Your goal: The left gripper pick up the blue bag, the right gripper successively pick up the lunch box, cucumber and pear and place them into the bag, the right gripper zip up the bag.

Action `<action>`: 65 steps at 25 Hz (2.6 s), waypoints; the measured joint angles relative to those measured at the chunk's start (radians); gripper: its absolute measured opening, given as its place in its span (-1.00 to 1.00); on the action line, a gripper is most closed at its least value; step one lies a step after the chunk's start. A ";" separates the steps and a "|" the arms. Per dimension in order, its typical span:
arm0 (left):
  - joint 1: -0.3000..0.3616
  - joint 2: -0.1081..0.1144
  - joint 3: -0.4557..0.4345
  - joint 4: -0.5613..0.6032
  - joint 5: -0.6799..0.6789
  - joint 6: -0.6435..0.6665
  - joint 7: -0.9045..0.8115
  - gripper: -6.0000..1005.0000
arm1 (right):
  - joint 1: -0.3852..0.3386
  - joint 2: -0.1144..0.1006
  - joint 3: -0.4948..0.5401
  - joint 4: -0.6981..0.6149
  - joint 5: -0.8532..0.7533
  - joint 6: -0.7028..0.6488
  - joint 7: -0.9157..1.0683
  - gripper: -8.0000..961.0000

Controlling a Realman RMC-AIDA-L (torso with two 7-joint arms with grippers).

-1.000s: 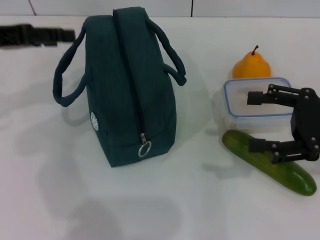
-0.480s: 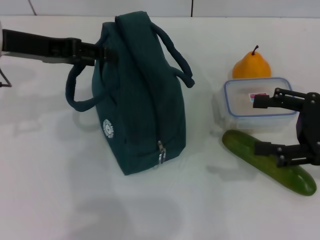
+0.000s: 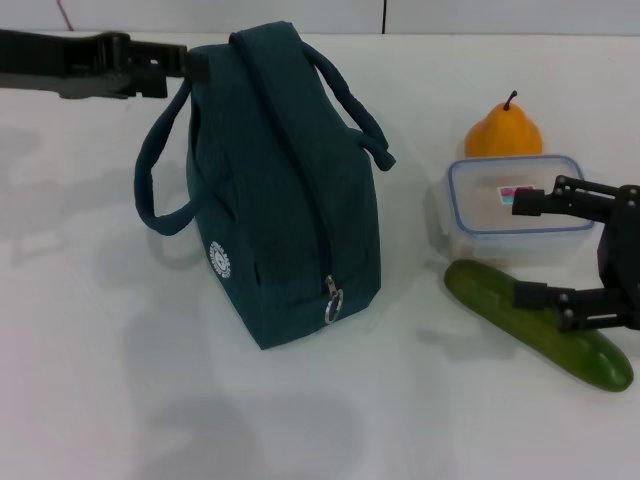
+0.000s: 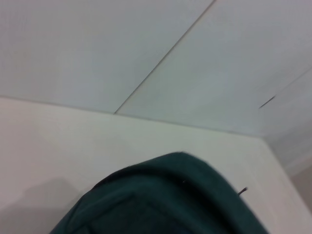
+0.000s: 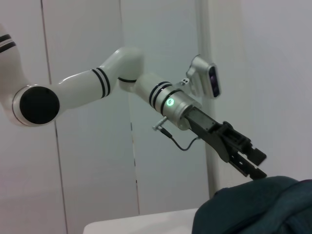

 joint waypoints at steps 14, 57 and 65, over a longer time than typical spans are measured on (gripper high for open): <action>0.012 -0.020 0.040 0.008 -0.032 0.054 -0.074 0.56 | 0.012 -0.002 0.010 -0.002 0.000 0.013 0.000 0.84; -0.014 -0.040 0.098 0.105 0.112 -0.035 0.112 -0.84 | 0.029 0.003 0.036 0.044 0.000 0.119 -0.003 0.84; -0.008 -0.055 0.102 0.171 0.105 -0.014 0.078 -0.91 | 0.017 -0.004 0.115 0.109 0.035 0.151 0.004 0.84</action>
